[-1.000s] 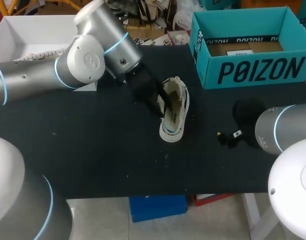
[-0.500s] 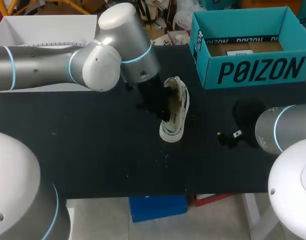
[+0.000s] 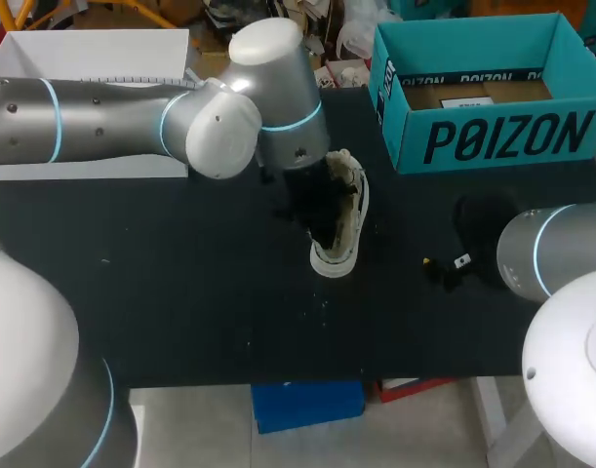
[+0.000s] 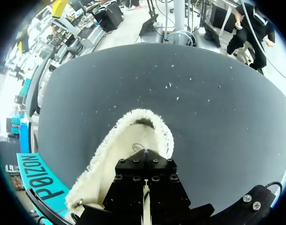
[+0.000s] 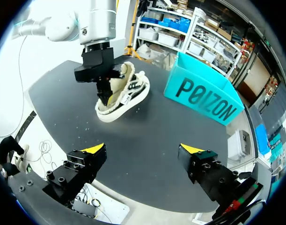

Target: Take the shoe out of the shoebox, open the shoe tongue, remove and reinsert the insole, then place the shoe into the shoebox

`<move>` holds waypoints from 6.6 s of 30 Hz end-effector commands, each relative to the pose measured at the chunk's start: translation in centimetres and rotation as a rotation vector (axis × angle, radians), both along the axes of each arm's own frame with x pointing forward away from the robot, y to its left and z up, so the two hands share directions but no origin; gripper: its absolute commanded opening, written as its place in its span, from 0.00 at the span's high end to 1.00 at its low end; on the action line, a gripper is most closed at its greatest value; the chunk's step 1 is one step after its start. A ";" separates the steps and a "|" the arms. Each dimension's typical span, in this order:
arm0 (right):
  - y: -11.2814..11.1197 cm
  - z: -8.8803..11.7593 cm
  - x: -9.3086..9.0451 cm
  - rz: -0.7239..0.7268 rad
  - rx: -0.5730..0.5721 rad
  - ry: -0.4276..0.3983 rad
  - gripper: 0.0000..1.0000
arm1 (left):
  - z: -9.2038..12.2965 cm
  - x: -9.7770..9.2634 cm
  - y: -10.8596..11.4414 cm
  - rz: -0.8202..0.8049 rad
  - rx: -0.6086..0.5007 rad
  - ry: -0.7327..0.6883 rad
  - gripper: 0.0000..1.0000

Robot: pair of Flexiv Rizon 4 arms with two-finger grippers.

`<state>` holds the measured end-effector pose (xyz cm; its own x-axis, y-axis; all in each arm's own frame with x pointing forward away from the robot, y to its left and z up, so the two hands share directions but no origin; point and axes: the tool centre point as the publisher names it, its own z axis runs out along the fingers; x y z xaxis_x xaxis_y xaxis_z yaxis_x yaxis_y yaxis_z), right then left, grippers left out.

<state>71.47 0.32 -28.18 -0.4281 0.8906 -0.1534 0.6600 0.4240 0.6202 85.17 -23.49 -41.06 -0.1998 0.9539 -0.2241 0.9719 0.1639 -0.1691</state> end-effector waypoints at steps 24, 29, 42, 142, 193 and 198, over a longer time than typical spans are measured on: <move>0.1 -0.1 0.0 -0.002 0.000 -0.003 0.00 | 9.0 3.8 4.7 0.250 -0.513 0.106 1.00; 0.1 -0.1 0.0 -0.002 0.000 -0.003 0.00 | 10.2 6.1 6.1 0.395 -0.664 0.121 1.00; 0.1 -0.1 0.0 -0.002 0.000 -0.003 0.00 | 11.1 13.3 2.2 0.535 -0.595 -0.022 1.00; 0.1 -0.1 0.0 -0.002 0.000 -0.003 0.00 | 8.7 6.5 4.0 -0.047 -0.011 -0.085 0.00; 0.1 -0.1 0.0 -0.002 0.000 -0.003 0.00 | 6.1 8.6 2.1 -0.306 0.101 -0.168 0.22; 0.1 -0.1 0.0 -0.002 0.000 -0.003 0.00 | 5.8 8.5 1.9 -0.310 0.106 -0.157 0.38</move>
